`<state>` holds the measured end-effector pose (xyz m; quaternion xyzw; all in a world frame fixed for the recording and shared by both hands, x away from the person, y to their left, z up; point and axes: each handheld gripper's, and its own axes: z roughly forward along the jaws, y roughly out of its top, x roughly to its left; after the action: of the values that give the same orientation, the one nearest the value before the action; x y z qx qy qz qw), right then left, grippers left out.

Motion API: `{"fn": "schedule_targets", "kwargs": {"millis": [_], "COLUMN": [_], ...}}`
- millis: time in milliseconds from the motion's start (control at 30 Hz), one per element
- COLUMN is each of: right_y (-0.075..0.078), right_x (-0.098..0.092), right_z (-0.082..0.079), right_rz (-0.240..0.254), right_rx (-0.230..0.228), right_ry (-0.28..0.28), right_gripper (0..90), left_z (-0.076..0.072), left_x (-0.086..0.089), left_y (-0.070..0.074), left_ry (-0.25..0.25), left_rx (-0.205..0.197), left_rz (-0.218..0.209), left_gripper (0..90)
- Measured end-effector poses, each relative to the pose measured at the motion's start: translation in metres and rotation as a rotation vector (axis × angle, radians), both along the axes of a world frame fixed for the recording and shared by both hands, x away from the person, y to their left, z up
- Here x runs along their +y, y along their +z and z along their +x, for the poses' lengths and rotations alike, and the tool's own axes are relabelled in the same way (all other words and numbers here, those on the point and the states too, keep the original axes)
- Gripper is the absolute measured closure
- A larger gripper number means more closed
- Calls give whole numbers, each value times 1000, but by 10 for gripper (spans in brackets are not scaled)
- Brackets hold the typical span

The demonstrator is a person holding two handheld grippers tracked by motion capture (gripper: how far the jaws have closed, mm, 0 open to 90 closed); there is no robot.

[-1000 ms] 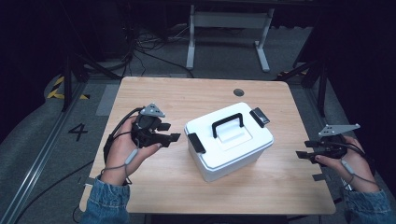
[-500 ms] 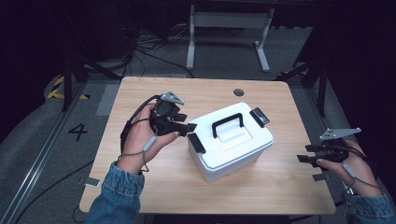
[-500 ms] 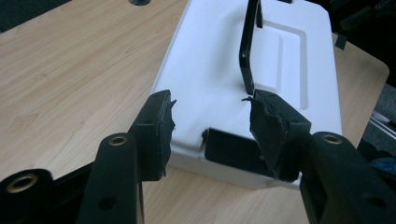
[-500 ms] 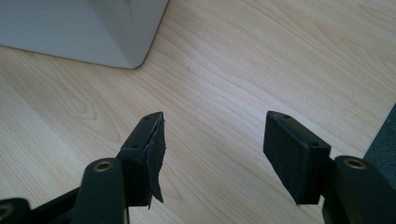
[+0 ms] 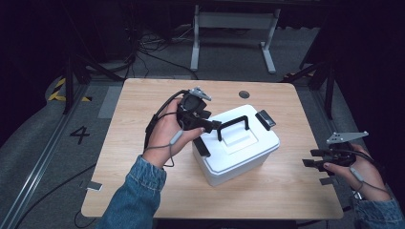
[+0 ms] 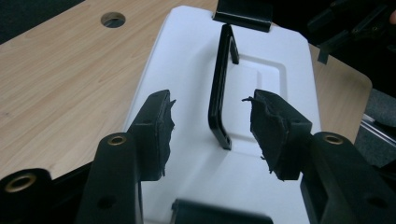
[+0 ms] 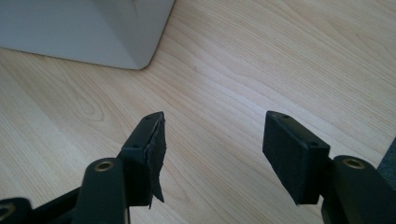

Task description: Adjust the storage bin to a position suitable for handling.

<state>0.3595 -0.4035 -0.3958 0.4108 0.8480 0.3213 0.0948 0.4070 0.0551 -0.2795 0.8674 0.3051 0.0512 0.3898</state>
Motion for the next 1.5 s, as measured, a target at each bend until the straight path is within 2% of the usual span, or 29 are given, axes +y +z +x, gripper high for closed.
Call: {"fn": "schedule_targets", "kwargs": {"millis": [300, 467, 600, 700, 767, 833, 900, 1000, 1033, 1067, 1233, 1500], "right_y": [0, 0, -1, -1, -1, -1, -2, -2, -2, -3, -3, -5], "right_x": [1, 1, 1, 1, 1, 2, 2, 2, 2, 3, 4, 4], "right_z": [0, 0, 0, 0, 0, 0, 0, 0, 0, 1, 1, 1], "right_rz": [-24, -25, -28, -33, -34, -39, -41, -45, -46, -43, -46, -48], "right_rx": [3, 4, 10, 9, 9, 12, 19, 19, 19, 17, 20, 23], "right_ry": [-9, -6, -1, 2, 2, 5, 6, 11, 12, 13, 17, 21], "right_gripper": [387, 388, 399, 405, 406, 410, 413, 416, 416, 416, 416, 416], "left_z": [13, 17, 21, 24, 25, 25, 24, 23, 23, 22, 20, 19], "left_x": [-28, -37, -43, -46, -46, -47, -47, -47, -47, -48, -50, -52], "left_y": [-13, -18, -28, -36, -37, -38, -37, -37, -37, -37, -35, -31], "left_ry": [-41, -52, -58, -62, -63, -62, -57, -70, -87, -94, -115, -115], "left_rx": [22, 26, 50, 63, 66, 69, 66, 76, 78, 89, 63, 45], "left_rz": [1, 0, -19, -15, -8, -5, 17, 3, -2, -18, 1, -7], "left_gripper": [509, 525, 547, 580, 603, 694, 776, 802, 802, 817, 834, 844]}}
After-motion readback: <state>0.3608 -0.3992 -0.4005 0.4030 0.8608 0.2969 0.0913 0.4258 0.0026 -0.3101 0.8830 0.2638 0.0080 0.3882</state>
